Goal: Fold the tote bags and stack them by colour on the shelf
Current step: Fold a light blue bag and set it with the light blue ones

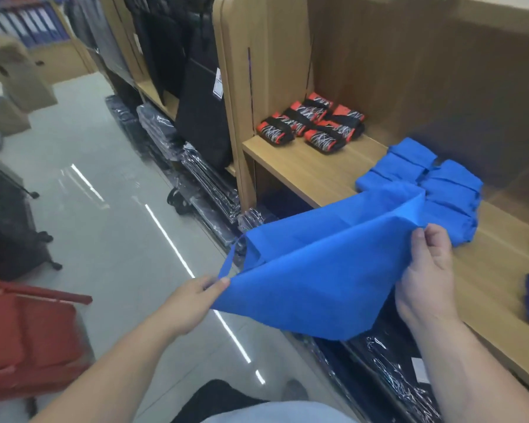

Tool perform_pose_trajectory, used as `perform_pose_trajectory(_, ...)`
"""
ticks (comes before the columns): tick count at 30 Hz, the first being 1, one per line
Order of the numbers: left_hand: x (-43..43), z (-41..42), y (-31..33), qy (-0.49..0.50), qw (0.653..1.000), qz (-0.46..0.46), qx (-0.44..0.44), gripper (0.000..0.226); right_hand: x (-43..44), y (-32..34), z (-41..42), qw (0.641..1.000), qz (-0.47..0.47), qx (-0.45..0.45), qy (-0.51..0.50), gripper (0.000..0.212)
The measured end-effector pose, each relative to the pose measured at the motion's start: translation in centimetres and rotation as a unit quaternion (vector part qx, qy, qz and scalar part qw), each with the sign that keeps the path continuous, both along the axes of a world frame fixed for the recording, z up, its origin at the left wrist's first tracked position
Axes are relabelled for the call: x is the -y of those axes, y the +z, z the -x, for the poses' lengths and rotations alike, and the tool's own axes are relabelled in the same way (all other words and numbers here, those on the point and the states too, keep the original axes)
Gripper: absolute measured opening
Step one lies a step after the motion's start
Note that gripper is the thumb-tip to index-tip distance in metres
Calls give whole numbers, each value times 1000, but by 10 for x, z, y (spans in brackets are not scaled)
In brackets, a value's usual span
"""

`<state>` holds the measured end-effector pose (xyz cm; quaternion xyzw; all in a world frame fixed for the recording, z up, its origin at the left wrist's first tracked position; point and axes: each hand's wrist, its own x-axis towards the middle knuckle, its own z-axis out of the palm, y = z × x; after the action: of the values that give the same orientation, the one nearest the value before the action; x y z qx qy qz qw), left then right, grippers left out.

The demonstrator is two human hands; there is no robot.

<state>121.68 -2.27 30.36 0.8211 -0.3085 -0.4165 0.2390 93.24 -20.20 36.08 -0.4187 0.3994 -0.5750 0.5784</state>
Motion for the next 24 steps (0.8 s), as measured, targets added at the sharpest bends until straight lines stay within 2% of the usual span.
perform_pose_trajectory(2,17,4,-5,78,991,-46,-103,47,6,-3,8,1000,-3,6,-10,33)
perform_pose_trajectory(4,36,7,-12,74,986,-71,-135,59,8,-5,16,999,-14,31,-20,34)
perform_pose_trajectory(7,61,15,-12,-8,990,-114,-80,51,9,-9,29,995,-45,76,-50,26)
perform_pose_trajectory(11,87,23,-7,-55,974,-112,-187,33,2,-19,38,986,-69,99,-118,34)
perform_pose_trajectory(13,91,24,-6,-88,967,-108,-215,31,-3,-23,34,983,-60,93,-147,39)
perform_pose_trajectory(15,97,19,-9,-113,973,-66,-188,34,-11,-23,29,983,-50,77,-162,32)
perform_pose_trajectory(17,100,12,-10,-87,984,21,-157,32,-18,-26,25,980,-57,53,-182,26)
perform_pose_trajectory(19,101,-2,-6,-51,982,126,-129,39,-27,-30,22,973,-83,18,-215,22)
perform_pose_trajectory(22,100,-29,5,14,946,264,-186,41,-45,-41,13,959,-123,-55,-248,24)
perform_pose_trajectory(24,100,-46,10,66,919,286,-264,31,-58,-45,0,951,-144,-103,-255,26)
